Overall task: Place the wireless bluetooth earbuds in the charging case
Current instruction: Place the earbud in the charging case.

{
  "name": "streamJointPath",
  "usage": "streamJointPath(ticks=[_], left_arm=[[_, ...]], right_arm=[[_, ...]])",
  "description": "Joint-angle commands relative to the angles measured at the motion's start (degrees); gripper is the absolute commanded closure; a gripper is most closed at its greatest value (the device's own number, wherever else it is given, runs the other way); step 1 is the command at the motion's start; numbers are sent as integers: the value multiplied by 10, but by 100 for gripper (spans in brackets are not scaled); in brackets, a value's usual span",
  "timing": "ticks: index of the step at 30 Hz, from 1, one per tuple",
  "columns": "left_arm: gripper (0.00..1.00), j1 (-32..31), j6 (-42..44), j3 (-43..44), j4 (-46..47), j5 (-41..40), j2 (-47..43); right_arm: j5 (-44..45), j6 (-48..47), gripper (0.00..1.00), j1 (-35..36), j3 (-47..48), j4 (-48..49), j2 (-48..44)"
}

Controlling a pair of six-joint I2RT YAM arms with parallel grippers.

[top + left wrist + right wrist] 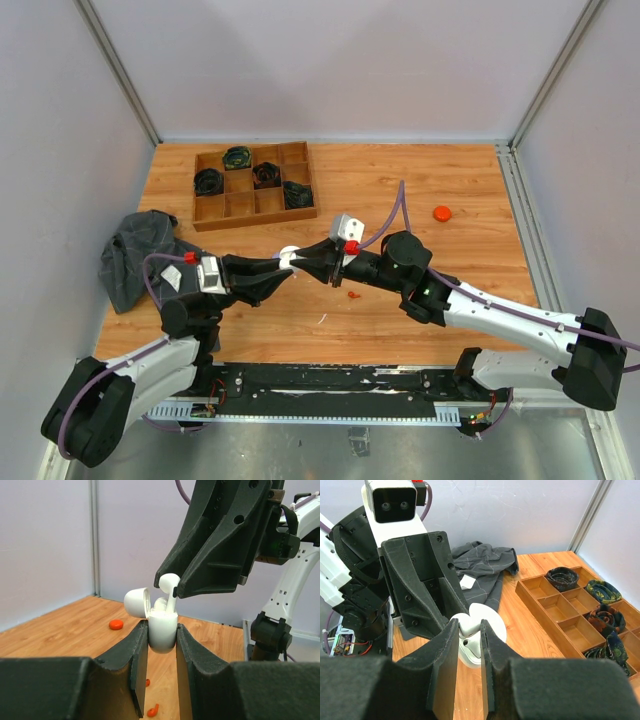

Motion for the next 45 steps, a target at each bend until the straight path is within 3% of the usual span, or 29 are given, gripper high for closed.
streamJointPath(ticks=[1, 16, 25, 45], left_arm=[[100, 3, 15, 4, 111, -23, -15], [100, 3, 44, -7, 98, -46, -29], [100, 4, 85, -5, 34, -78, -80], [100, 3, 106, -18, 23, -62, -57]], right_arm=[[5, -11, 83, 9, -9, -42, 0], [55, -24, 83, 18, 23, -127, 20], [82, -27, 78, 27, 64, -196, 32], [51, -60, 67, 40, 101, -231, 45]])
